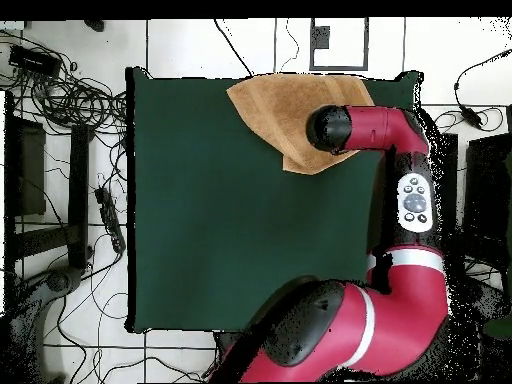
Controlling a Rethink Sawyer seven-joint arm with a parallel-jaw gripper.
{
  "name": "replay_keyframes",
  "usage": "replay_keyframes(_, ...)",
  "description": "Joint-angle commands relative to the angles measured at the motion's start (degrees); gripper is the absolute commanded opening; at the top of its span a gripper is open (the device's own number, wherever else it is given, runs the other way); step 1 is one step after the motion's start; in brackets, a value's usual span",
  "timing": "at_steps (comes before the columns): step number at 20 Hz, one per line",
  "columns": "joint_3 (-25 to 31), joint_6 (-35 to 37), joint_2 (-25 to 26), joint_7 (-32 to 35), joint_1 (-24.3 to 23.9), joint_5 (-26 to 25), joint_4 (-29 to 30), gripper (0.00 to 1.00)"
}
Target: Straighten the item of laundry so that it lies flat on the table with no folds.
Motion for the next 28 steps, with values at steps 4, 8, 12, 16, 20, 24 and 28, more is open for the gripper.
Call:
replay_keyframes(4,-6.74,-14.92,8.00,18.99,7.12,-7.03,3.72,0.00)
replay_keyframes(8,-10.16,-19.67,10.29,21.54,8.79,-8.16,0.86,0.00)
replay_keyframes(12,-14.00,-23.53,12.67,24.56,10.79,-8.83,-2.45,0.00)
replay_keyframes(16,-15.50,-25.14,14.22,24.36,11.26,-7.88,-4.28,0.00)
replay_keyframes(20,-16.77,-25.88,14.82,23.18,11.55,-6.35,-4.84,0.00)
replay_keyframes(24,-17.76,-25.37,14.35,23.12,12.11,-5.43,-4.45,0.00)
replay_keyframes(28,-18.04,-25.11,14.02,22.55,12.16,-4.65,-4.07,0.00)
